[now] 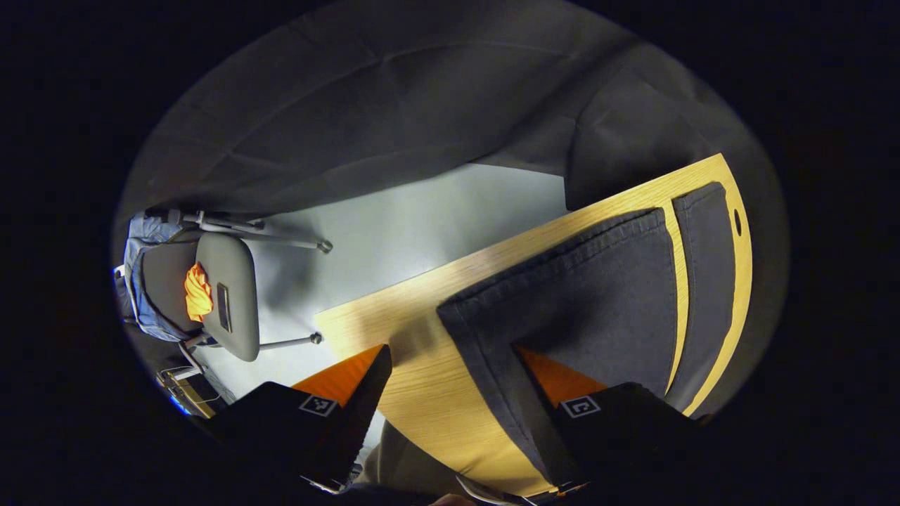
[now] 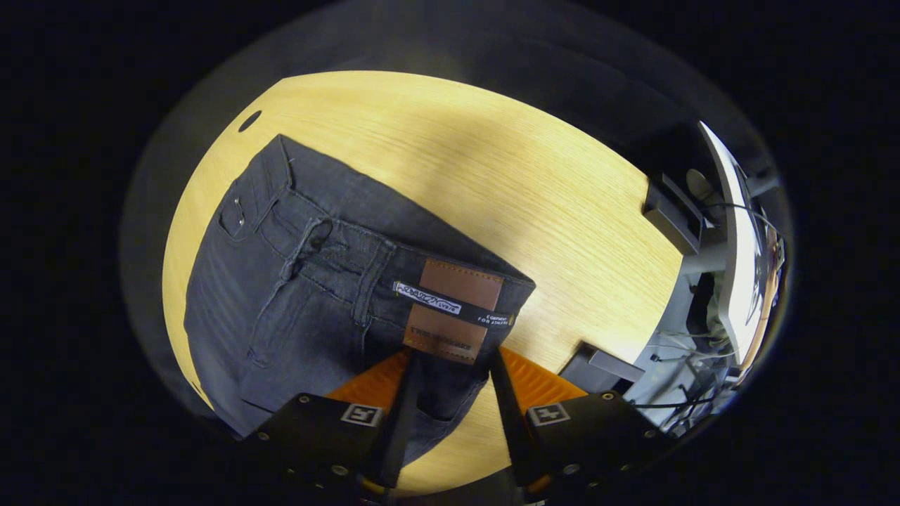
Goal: Grasp the waist and the cuffs of the jeans and fold them to make the two legs overlap; first hold the waist and fold one-third of the jeans toward the cuffs, then hold the cuffs and fold the remaining one-third in the same direction to finish folding.
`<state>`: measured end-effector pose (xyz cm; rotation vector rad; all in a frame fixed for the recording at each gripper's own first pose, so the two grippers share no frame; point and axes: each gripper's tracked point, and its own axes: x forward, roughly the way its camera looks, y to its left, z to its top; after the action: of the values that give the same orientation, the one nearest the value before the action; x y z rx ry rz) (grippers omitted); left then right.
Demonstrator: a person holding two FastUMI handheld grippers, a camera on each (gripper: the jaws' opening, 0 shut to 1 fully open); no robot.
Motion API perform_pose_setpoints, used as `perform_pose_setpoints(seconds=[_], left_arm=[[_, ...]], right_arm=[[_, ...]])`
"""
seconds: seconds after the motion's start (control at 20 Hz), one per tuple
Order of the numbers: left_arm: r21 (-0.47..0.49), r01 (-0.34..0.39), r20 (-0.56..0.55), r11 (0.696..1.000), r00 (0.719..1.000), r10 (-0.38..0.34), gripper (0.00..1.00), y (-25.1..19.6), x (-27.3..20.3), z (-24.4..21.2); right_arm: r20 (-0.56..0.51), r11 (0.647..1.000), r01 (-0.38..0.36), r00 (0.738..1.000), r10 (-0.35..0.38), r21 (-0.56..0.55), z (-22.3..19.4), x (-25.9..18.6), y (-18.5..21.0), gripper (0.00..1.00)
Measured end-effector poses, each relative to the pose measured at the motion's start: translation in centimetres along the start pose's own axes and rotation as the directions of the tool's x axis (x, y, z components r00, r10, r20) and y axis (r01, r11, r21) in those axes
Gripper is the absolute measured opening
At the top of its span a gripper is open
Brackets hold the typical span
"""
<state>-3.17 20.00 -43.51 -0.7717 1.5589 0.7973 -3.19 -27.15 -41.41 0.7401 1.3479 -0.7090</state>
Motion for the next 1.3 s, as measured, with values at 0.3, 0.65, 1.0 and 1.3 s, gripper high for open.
perform_pose_setpoints(seconds=[0.3, 0.65, 1.0, 1.3], left_arm=[[0.026, 0.011, 0.037, 1.000, 0.999, -0.012, 0.89, -0.5, 0.0, 0.5], [0.095, 0.113, 0.107, 0.989, 0.987, -0.123, 0.01, -3.2, -0.7, 1.0], [0.080, 0.381, 0.219, 0.921, 0.895, -0.390, 0.01, -5.4, -4.7, 2.1], [0.155, 0.510, 0.275, 0.846, 0.800, -0.533, 0.01, -10.2, -10.4, 3.1]], right_arm=[[0.025, 0.999, -0.035, 0.999, 0.035, 0.002, -0.3, -0.1, 0.3, 0.41], [0.010, 0.921, -0.322, 0.945, 0.328, 0.217, -0.1, 0.1, 1.0, 0.11], [0.130, 0.851, -0.468, 0.884, 0.450, 0.237, 0.7, -0.7, 1.1, 0.11], [0.179, 0.778, -0.581, 0.814, 0.553, 0.239, 1.1, -1.1, 1.7, 0.11]])
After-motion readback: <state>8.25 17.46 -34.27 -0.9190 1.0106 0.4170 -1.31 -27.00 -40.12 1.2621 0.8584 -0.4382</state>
